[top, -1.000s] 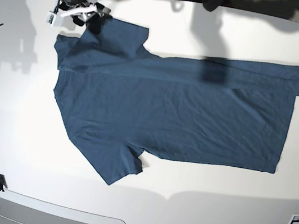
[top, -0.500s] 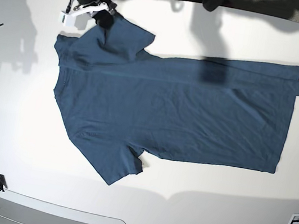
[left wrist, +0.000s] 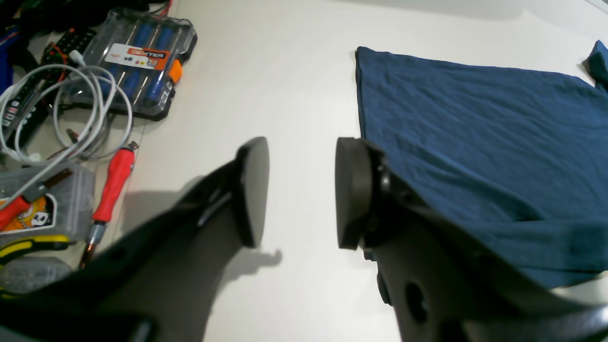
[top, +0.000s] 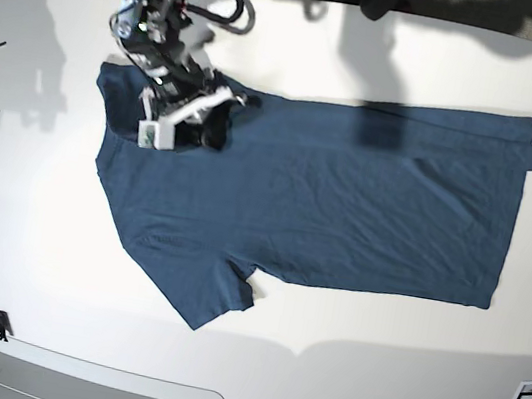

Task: Fold the T-shirt properly
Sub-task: 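Reach the right gripper down to the sleeve and grasp it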

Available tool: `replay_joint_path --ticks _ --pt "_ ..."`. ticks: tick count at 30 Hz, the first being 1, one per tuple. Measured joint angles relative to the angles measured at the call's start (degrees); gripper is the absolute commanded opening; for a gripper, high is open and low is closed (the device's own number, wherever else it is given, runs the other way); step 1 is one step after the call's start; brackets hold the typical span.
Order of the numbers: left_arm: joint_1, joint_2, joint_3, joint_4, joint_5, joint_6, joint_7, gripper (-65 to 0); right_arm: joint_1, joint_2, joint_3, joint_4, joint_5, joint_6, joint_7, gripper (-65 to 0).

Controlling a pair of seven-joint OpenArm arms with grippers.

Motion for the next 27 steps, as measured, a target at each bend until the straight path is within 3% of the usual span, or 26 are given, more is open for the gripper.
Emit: replay_joint_path --ticks 4,9,13,21,24,27 --pt "0.00 0.00 0.00 0.00 0.02 0.00 0.00 -44.1 2.93 -0.04 -2.99 -3.76 -5.55 -1.81 4.13 -65.0" --pt "0.00 0.00 0.00 0.00 0.00 0.00 0.00 -44.1 6.71 0.15 -3.04 -13.40 -5.86 -3.91 7.82 -65.0" --pt "0.00 0.00 0.00 0.00 0.02 0.02 0.00 -44.1 10.43 0.13 -2.93 -21.27 -5.42 -3.76 11.28 -65.0" --pt "0.00 0.02 0.00 0.00 0.02 0.00 0.00 -44.1 14.25 0.13 -2.93 -25.38 -5.22 -3.74 11.39 -65.0" --pt "0.00 0.02 0.00 0.00 0.02 0.00 0.02 -44.1 15.41 0.13 -2.93 -25.59 -2.23 -4.00 9.18 -65.0" --pt "0.00 0.02 0.00 0.00 0.02 0.00 1.09 -44.1 16.06 0.11 -2.93 -25.49 1.40 -4.15 6.45 -41.1"
